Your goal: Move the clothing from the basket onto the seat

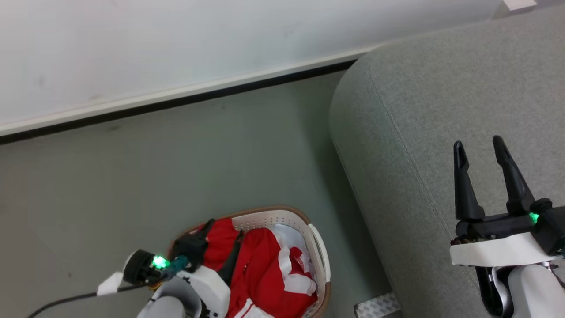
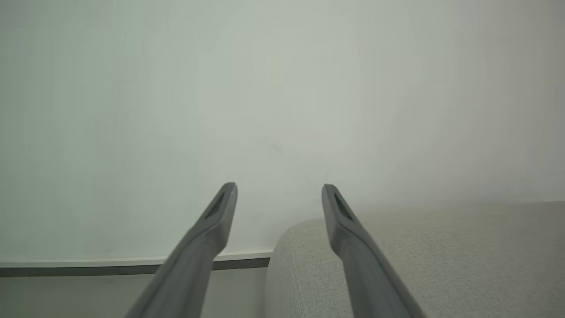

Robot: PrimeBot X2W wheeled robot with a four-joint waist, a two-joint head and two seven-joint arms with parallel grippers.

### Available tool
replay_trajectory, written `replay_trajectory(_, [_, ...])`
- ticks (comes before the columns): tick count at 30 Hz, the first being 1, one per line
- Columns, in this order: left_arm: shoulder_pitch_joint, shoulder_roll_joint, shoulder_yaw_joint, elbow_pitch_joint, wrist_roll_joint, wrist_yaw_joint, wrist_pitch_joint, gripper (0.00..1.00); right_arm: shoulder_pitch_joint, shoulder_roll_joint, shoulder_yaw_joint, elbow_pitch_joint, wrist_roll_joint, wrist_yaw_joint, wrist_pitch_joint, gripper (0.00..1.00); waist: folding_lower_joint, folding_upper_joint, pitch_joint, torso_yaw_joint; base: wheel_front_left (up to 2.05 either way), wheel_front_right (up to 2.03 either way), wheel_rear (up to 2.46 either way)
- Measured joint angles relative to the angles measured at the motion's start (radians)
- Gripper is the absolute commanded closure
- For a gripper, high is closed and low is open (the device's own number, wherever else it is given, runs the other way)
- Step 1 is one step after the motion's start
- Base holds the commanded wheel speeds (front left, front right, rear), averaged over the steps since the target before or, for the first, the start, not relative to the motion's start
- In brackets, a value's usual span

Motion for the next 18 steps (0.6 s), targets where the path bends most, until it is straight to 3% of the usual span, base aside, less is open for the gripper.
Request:
replay_trajectory(9, [-0.205,0.069,-0.176,0.254,0.098,-0.013,0.122,0.00,-0.045,0.002,-0.037,-0.052,0.024,0.000,0.000,0.00,0.0001,0.0000,0.132,-0.046,0.00,0.00,0.00])
replay_trajectory(18, [-0.326,0.112,-0.401,0.480,0.031,-0.016,0.246,0.00,-0.070,0.003,-0.041,-0.077,0.101,0.000,0.000,0.00,0.0001,0.0000,0.242,-0.117,0.00,0.00,0.00])
